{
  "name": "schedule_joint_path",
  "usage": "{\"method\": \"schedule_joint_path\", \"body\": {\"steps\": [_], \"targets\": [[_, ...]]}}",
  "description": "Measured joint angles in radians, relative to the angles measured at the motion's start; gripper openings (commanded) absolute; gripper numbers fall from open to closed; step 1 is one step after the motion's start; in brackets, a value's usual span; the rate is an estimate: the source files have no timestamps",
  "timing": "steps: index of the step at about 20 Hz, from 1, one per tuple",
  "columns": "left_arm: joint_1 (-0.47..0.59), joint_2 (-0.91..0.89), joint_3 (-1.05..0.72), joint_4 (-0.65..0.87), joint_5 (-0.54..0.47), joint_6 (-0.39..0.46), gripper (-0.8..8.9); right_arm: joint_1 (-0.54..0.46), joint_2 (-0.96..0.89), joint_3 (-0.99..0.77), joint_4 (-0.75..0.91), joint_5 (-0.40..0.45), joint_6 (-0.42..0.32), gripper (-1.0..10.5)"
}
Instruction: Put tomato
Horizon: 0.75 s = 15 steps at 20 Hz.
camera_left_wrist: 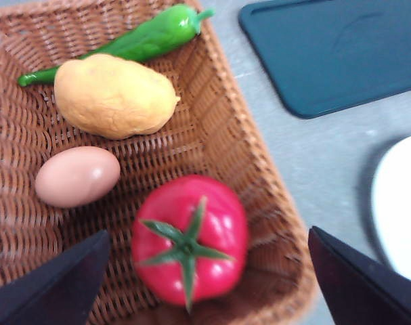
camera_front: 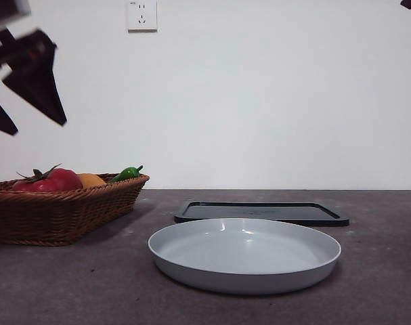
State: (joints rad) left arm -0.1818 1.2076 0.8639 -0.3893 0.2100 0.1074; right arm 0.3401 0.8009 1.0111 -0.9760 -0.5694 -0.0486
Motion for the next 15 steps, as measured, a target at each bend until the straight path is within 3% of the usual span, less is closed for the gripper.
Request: {"method": "schedule_joint_path", "body": {"steps": [15], "targets": [[0.0, 0.251, 0.0, 0.132, -0.002, 0.027, 4.73, 0.0, 0.0, 0.0, -0.001, -0.003, 0.0, 4.1]]}}
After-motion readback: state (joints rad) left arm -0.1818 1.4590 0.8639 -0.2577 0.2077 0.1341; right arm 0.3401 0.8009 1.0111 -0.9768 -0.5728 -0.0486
